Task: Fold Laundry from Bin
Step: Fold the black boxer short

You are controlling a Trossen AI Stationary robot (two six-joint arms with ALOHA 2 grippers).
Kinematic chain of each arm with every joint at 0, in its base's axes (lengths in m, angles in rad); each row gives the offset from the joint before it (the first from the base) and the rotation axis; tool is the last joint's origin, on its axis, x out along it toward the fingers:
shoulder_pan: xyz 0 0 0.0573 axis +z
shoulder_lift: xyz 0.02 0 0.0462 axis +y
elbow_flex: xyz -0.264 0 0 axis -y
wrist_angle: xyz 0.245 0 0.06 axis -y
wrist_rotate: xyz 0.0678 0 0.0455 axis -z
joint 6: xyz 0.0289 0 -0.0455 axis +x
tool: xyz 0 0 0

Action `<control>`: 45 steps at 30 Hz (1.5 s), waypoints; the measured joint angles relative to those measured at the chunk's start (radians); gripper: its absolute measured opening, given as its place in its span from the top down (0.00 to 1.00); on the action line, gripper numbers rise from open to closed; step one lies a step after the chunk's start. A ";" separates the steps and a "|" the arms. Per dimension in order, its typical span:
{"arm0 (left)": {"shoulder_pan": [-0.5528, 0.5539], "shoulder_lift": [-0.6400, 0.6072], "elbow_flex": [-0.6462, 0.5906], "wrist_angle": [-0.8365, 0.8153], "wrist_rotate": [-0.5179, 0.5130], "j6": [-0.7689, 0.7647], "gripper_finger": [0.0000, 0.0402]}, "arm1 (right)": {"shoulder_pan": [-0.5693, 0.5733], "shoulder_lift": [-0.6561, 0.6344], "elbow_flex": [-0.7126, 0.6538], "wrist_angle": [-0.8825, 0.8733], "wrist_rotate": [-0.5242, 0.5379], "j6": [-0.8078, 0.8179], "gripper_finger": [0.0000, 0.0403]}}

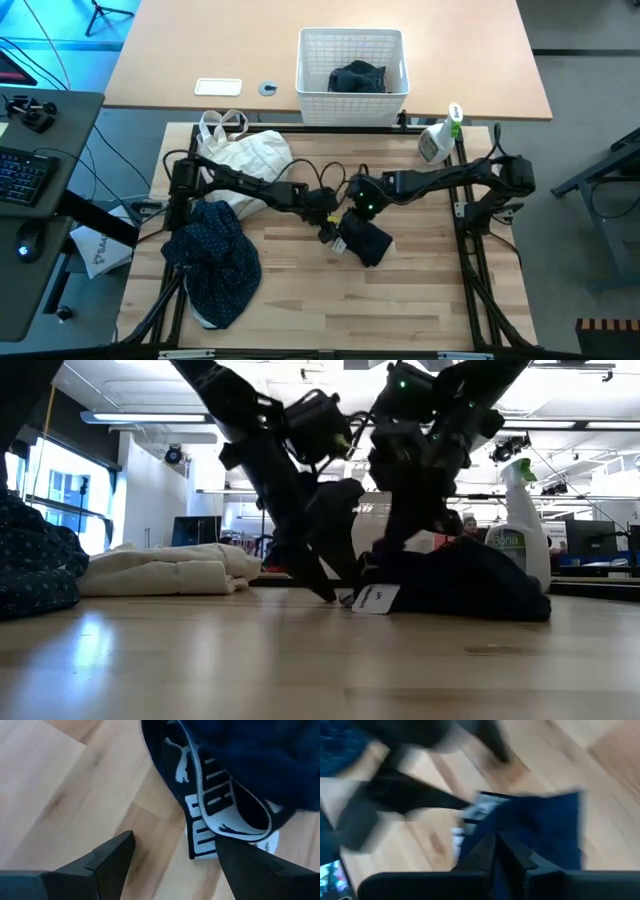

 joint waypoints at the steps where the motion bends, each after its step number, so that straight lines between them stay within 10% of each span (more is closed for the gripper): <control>1: 0.007 0.006 0.001 0.001 0.001 0.001 0.32 | 0.008 0.000 0.000 0.019 -0.001 -0.005 0.95; 14: 0.116 -0.133 -0.001 -0.099 -0.068 0.114 0.32 | 0.060 -0.077 0.002 0.182 0.112 -0.115 0.99; 24: 0.047 -0.218 -0.001 0.133 0.088 -0.026 0.32 | 0.123 -0.216 -0.013 -0.184 0.197 -0.145 0.99; 35: 0.029 0.037 0.000 0.372 0.008 -0.193 0.37 | 0.241 -0.212 -0.462 0.425 0.086 0.155 1.00; 45: 0.088 0.078 -0.001 0.298 0.093 -0.138 0.37 | 0.335 -0.214 -0.535 0.438 0.117 0.208 1.00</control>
